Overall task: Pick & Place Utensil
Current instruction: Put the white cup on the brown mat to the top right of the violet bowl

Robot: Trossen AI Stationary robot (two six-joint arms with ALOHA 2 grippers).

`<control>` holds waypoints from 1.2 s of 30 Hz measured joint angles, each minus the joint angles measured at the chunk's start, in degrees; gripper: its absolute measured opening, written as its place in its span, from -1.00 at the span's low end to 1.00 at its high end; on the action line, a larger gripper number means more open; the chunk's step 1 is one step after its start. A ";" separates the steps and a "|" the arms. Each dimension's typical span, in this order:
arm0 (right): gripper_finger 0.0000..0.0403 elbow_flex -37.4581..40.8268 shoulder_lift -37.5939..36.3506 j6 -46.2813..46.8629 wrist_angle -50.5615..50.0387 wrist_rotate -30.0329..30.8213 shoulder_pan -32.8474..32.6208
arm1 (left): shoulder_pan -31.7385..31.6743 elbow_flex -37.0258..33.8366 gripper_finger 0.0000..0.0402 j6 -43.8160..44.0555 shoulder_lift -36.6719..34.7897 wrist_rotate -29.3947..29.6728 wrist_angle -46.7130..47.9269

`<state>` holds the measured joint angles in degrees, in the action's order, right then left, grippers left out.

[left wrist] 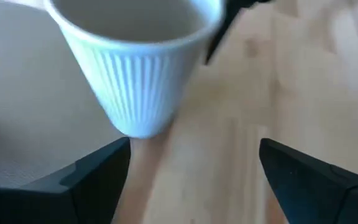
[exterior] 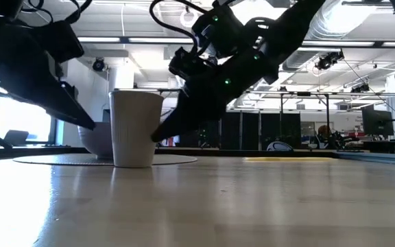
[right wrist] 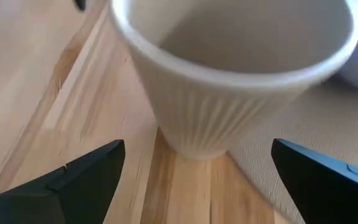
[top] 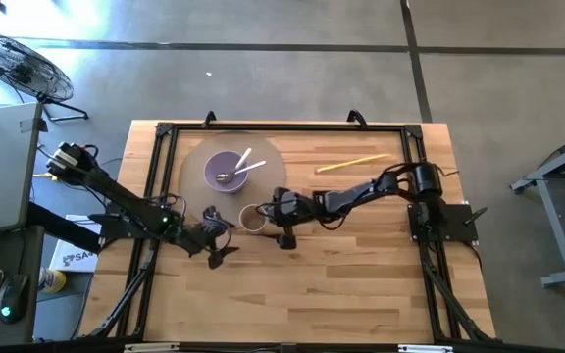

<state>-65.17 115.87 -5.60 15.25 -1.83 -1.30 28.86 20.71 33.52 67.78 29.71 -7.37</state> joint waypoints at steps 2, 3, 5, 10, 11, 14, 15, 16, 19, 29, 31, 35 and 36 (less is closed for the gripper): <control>0.98 0.00 -0.44 0.01 -2.12 0.00 -0.02 | -0.02 0.02 0.79 0.19 1.72 3.28 -0.56; 0.98 0.00 -0.67 0.01 -3.18 0.00 -0.03 | -0.02 0.00 0.80 0.21 2.50 4.86 -0.75; 0.98 0.00 -0.89 0.01 -4.30 0.03 -0.02 | -0.02 0.01 0.82 0.17 4.15 7.41 -2.36; 0.97 0.02 -0.89 0.45 -5.57 0.08 0.00 | 0.02 0.02 0.82 -0.12 5.56 13.68 -3.68; 0.97 0.02 -0.89 0.45 -5.63 0.11 0.00 | 0.02 0.02 0.82 -0.07 5.56 14.49 -3.62; 0.97 0.02 -0.89 0.48 -6.03 0.27 0.00 | 0.02 0.02 0.82 0.27 5.56 14.67 -3.57; 0.97 0.02 -0.89 0.49 -6.02 0.61 0.00 | 0.02 0.02 0.82 0.70 5.56 14.56 -3.58; 0.97 0.02 -0.89 0.52 -6.01 1.09 0.00 | 0.01 0.02 0.83 1.29 5.56 14.13 -3.61; 0.97 0.02 -0.89 0.47 -6.02 1.88 0.00 | -0.02 0.02 0.90 1.69 5.85 13.10 -3.74; 0.97 0.02 -0.89 0.56 -5.37 1.69 0.00 | -1.54 0.02 0.97 -5.11 15.17 14.29 -16.49; 0.97 0.02 -0.89 0.54 -5.31 1.66 0.00 | -2.40 0.02 0.97 -6.07 16.64 13.18 -19.05; 0.97 0.02 -0.89 0.60 -5.29 1.43 0.00 | -4.59 0.00 0.97 -5.96 18.84 12.06 -22.47; 0.97 0.02 -0.89 0.60 -5.21 1.44 0.00 | -5.23 0.02 0.97 -5.99 19.33 11.97 -23.74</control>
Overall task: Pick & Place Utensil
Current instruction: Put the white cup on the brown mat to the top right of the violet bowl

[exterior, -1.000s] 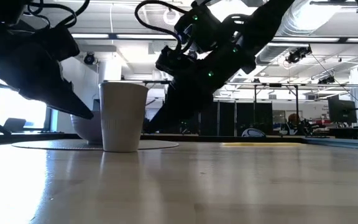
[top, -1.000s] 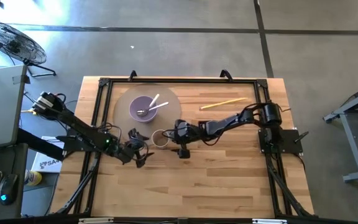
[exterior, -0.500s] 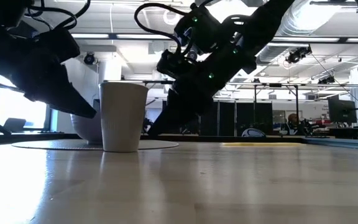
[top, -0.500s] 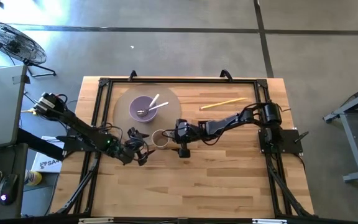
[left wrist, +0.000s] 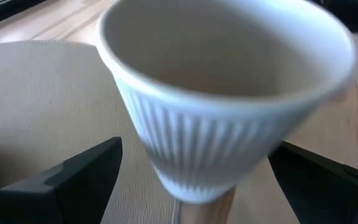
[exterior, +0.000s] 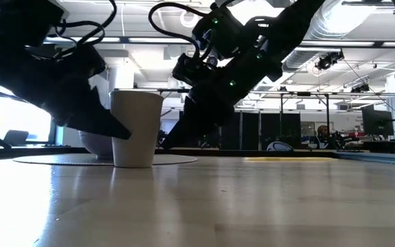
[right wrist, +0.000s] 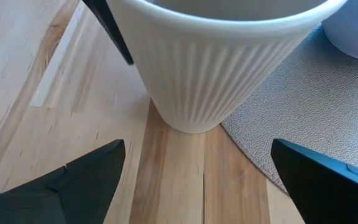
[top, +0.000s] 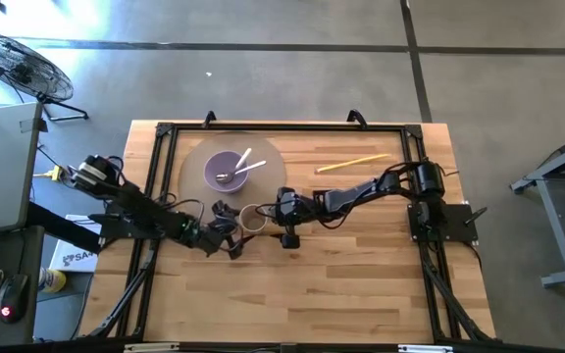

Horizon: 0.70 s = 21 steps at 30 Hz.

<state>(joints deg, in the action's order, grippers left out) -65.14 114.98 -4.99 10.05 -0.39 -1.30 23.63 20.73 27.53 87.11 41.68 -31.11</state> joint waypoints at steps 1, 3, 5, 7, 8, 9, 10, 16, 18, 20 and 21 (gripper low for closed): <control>0.97 0.00 0.00 0.00 0.06 -0.02 0.00 | -0.57 0.00 0.97 -0.30 0.47 -0.45 -1.05; 0.97 0.00 0.00 0.01 0.06 0.00 -0.11 | -1.59 0.00 0.97 -1.42 1.29 -1.80 -2.32; 0.97 0.00 0.00 0.00 0.06 -0.02 -0.32 | -2.05 0.00 0.97 -2.08 2.19 -2.58 -3.32; 0.97 0.00 0.00 0.00 0.06 0.00 -0.55 | -2.03 0.00 0.97 -3.44 3.27 -2.92 -5.09; 0.97 0.00 0.00 0.00 0.06 0.10 -0.67 | -2.01 0.00 0.97 -4.28 3.88 -2.84 -6.38; 0.97 0.00 0.00 -0.04 0.07 0.33 -0.74 | -2.00 0.00 0.97 -5.15 4.55 -2.83 -7.83; 0.97 0.00 0.00 -0.07 0.08 0.49 -0.87 | -2.00 0.00 0.97 -5.92 5.25 -2.77 -9.39; 0.97 0.00 0.00 -0.17 0.08 0.70 -1.01 | -2.23 0.03 0.97 -9.54 9.39 -2.11 -19.56; 0.97 0.00 0.00 -0.17 0.01 0.70 -1.01 | -2.42 0.90 0.97 -9.75 10.48 -2.13 -19.88; 0.97 0.00 0.00 -0.15 -0.22 0.75 -1.01 | -2.42 1.88 0.97 -10.67 11.23 -1.57 -19.72; 0.97 0.00 0.00 -0.10 -0.42 0.80 -1.01 | -2.44 2.66 0.97 -11.11 11.74 -1.47 -19.79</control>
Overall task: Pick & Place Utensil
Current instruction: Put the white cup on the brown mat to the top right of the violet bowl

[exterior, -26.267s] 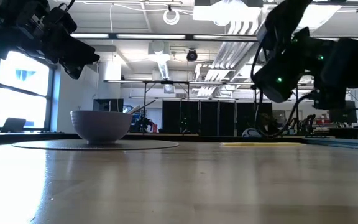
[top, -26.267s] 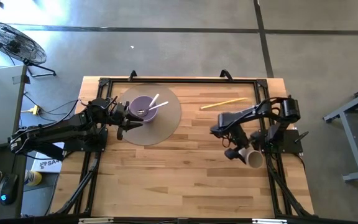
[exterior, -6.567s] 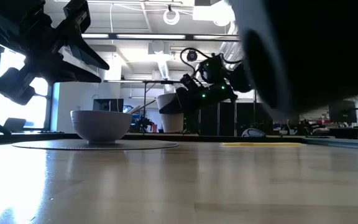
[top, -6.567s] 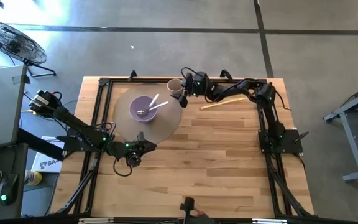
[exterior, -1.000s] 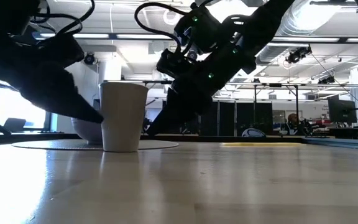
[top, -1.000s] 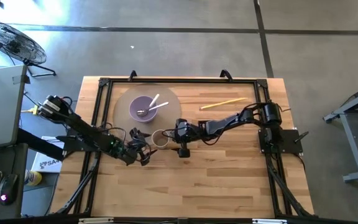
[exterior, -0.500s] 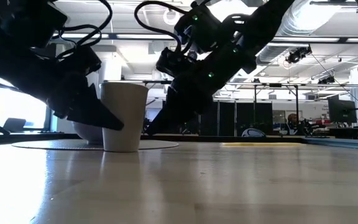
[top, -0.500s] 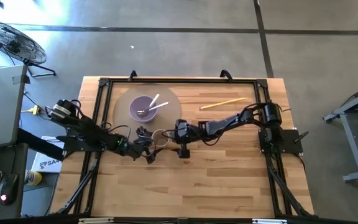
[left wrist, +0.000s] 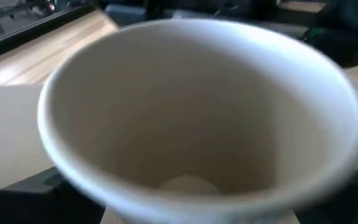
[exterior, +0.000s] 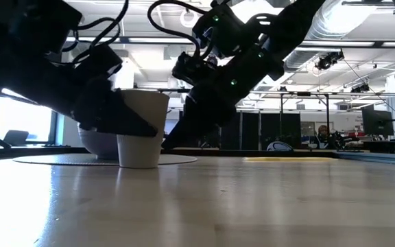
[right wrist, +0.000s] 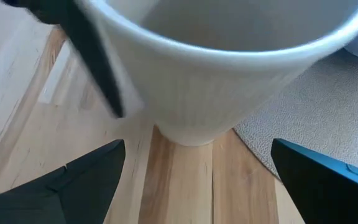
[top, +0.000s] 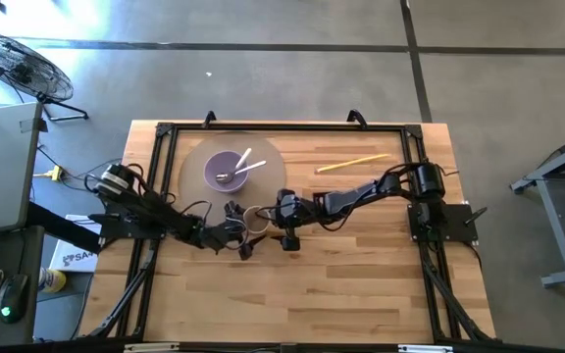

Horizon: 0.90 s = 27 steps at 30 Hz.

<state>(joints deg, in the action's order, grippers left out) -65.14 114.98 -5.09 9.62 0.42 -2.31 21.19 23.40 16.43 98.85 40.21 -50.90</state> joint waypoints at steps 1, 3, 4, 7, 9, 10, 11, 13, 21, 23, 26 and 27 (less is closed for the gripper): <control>0.97 0.00 0.00 0.06 -0.30 0.14 0.00 | 0.02 0.65 0.97 -0.40 0.42 -0.02 -0.07; 0.97 0.00 0.00 0.20 -0.73 0.12 0.00 | 0.04 1.79 0.97 -1.50 0.86 -0.02 0.07; 0.97 0.00 0.00 0.50 -0.86 0.10 0.00 | 0.04 2.46 0.97 -1.77 1.15 -0.09 0.06; 0.97 0.00 0.00 1.01 -1.84 0.11 -0.09 | 0.04 3.40 0.97 -2.22 1.29 -0.28 0.51; 0.97 0.00 0.00 1.01 -2.79 0.11 -0.16 | 0.04 3.87 0.97 -2.69 1.29 -0.42 0.48; 0.97 0.00 0.00 1.02 -3.25 0.13 -0.27 | 0.07 4.00 0.97 -2.69 1.29 -0.42 0.50; 0.97 0.00 0.00 1.02 -3.71 0.31 -0.38 | 0.07 4.09 0.97 -2.69 1.29 -0.55 0.54; 0.97 0.00 0.00 0.75 -4.60 0.64 -0.58 | 0.07 4.13 0.97 -2.71 1.29 -0.87 0.53; 0.97 0.00 0.00 0.59 -5.30 0.82 -1.14 | 0.07 4.53 0.97 -2.71 1.03 -0.87 1.92; 0.97 0.00 0.00 0.58 -5.44 0.88 -1.14 | 0.07 5.32 0.97 -2.71 1.03 -1.14 2.53; 0.97 -0.02 0.00 0.58 -5.50 1.17 -1.14 | 0.07 7.27 0.97 -2.72 0.97 -2.24 6.62; 0.97 0.00 0.00 0.58 -5.50 1.19 -1.14 | 0.07 7.93 0.97 -2.71 0.98 -2.34 8.46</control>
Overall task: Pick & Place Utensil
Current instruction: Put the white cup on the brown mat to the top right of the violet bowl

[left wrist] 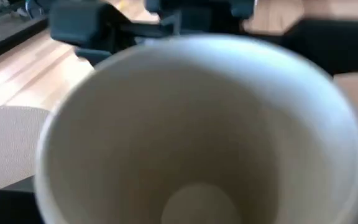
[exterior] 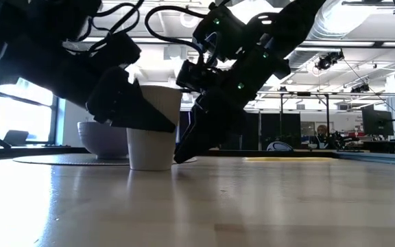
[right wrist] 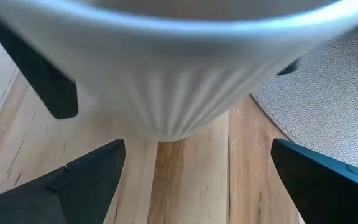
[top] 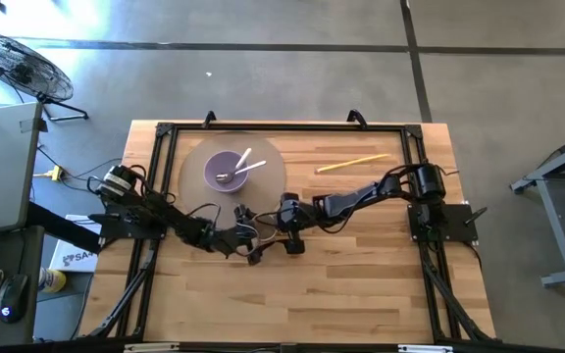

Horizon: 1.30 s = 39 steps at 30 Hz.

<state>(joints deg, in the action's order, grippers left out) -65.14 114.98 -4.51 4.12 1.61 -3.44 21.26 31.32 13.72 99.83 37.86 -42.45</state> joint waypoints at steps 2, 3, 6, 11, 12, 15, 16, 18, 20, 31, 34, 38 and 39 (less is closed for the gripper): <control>0.97 0.00 0.00 0.00 -0.04 0.00 0.00 | 0.00 1.55 0.97 0.01 0.00 -0.21 3.11; 0.97 0.00 0.00 0.00 -0.04 0.00 0.00 | 0.00 2.36 0.97 0.00 0.00 -0.97 4.07; 0.97 -0.01 0.00 -0.02 -0.39 -0.04 0.00 | 0.00 4.43 0.97 0.03 -0.01 -1.69 7.11; 0.97 0.00 -0.05 0.18 -3.52 -0.02 0.00 | 0.00 6.39 0.97 0.45 -1.45 -1.64 12.04; 0.97 -0.03 -0.21 0.50 -4.34 -0.03 -0.06 | 0.00 6.82 0.97 0.87 -2.02 -1.65 12.72; 0.97 0.00 -1.67 0.61 -7.06 0.75 -0.28 | 0.00 6.76 0.96 1.09 -4.77 -1.48 15.32; 0.97 0.00 -2.31 0.46 -7.67 1.67 -0.45 | 0.00 6.76 0.96 1.07 -5.52 -1.46 15.97; 0.97 0.00 -3.40 -0.41 -8.34 3.33 -0.86 | 0.00 6.76 0.96 0.63 -6.92 -1.51 17.68; 0.97 0.00 -4.23 -0.75 -8.46 4.04 -1.25 | -0.01 6.79 0.96 -0.06 -7.28 -1.71 17.58; 0.97 0.00 -6.66 0.33 -10.89 4.21 -1.76 | -3.23 7.19 0.80 1.58 -8.10 -10.89 19.48; 0.97 0.00 -8.31 0.63 -14.00 6.51 -2.51 | -4.17 9.23 0.70 1.64 -9.16 -14.16 24.03; 0.97 0.33 -10.19 0.71 -16.84 9.94 -3.62 | -5.19 14.57 0.70 -0.73 -9.96 -17.91 33.02; 0.97 0.73 -10.54 1.03 -17.16 10.04 -3.83 | -5.72 16.64 0.71 -1.81 -10.05 -18.50 35.49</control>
<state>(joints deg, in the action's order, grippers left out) -64.41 104.44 -3.48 -13.04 11.65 -7.27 15.53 47.96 11.91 89.78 19.37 -6.96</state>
